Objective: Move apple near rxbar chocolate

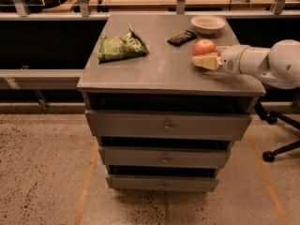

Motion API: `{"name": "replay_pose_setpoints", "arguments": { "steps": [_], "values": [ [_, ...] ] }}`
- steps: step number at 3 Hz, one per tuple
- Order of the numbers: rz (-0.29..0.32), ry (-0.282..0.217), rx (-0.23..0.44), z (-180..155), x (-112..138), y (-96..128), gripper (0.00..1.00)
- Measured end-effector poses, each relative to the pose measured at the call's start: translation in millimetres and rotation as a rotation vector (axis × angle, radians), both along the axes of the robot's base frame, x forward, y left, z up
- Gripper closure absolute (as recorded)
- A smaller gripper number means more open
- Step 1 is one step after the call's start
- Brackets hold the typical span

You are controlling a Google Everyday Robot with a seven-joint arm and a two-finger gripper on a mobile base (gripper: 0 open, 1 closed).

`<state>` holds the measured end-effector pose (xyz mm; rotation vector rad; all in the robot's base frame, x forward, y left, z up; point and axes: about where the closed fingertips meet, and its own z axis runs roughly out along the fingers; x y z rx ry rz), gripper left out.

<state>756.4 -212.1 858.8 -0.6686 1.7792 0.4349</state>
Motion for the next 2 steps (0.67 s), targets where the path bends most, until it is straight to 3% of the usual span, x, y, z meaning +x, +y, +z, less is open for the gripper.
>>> {"name": "replay_pose_setpoints", "arguments": {
  "steps": [1,2],
  "values": [
    [-0.049,-0.055,-0.014,23,38,-1,1.00],
    [-0.104,-0.061,-0.010,29,73,-10,1.00]
  ]
}}
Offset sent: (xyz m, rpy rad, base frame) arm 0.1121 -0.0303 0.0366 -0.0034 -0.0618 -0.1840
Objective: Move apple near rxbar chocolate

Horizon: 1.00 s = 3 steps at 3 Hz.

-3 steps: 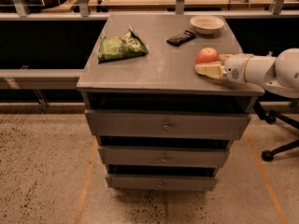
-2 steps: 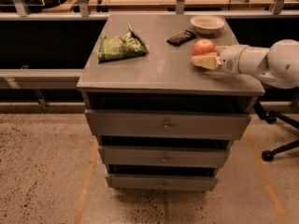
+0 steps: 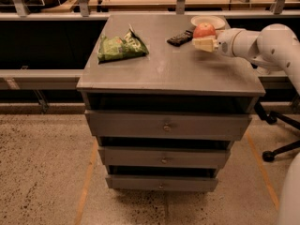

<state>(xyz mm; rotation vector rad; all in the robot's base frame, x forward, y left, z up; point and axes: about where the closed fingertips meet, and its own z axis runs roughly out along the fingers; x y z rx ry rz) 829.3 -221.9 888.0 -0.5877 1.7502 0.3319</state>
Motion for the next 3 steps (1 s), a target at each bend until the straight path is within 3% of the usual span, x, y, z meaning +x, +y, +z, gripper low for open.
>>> {"name": "replay_pose_setpoints", "arguments": {
  "steps": [1,2,3],
  "values": [
    [-0.031,0.020,0.001,-8,25,-6,1.00],
    [-0.043,0.041,-0.006,-16,45,-4,0.83],
    [-0.039,0.059,-0.015,-24,59,4,0.59]
  ]
}}
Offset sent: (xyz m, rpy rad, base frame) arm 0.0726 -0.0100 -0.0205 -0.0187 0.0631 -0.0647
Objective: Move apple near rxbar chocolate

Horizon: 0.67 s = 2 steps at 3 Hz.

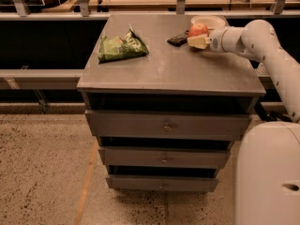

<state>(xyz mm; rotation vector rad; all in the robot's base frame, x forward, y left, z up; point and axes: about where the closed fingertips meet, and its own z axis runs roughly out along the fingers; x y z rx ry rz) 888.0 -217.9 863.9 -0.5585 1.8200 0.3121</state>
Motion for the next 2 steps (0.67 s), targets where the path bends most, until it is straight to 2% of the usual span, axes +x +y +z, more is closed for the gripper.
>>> {"name": "replay_pose_setpoints", "arguments": {
  "steps": [2],
  "values": [
    [0.008,0.026,-0.002,-11.8,10.3,10.3,0.13]
  ]
}}
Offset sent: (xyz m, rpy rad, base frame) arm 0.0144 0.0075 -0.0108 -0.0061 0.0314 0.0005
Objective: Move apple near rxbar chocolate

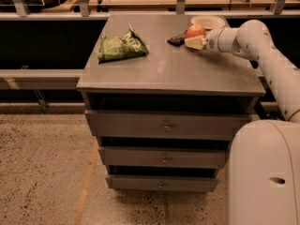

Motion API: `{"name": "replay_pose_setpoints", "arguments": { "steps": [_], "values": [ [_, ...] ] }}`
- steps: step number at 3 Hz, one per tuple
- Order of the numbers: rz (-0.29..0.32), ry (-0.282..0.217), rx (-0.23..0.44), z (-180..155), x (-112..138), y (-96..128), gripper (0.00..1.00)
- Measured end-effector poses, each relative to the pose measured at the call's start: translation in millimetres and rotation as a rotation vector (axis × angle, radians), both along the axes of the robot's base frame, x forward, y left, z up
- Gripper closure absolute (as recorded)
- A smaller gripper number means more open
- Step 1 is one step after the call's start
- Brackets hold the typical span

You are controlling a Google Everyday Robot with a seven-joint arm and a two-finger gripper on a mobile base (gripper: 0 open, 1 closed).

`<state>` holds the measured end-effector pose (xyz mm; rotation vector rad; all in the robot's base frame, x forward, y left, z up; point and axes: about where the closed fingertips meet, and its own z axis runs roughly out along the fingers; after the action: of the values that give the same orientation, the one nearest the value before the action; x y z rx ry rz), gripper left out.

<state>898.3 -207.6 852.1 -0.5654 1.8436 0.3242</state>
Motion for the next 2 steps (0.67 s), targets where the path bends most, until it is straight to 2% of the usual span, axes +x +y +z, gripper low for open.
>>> {"name": "replay_pose_setpoints", "arguments": {
  "steps": [1,2],
  "values": [
    [-0.008,0.005,-0.008,-0.2,-1.2,-2.2,0.00],
    [-0.028,0.007,-0.007,1.6,-7.5,-10.8,0.00]
  ]
}}
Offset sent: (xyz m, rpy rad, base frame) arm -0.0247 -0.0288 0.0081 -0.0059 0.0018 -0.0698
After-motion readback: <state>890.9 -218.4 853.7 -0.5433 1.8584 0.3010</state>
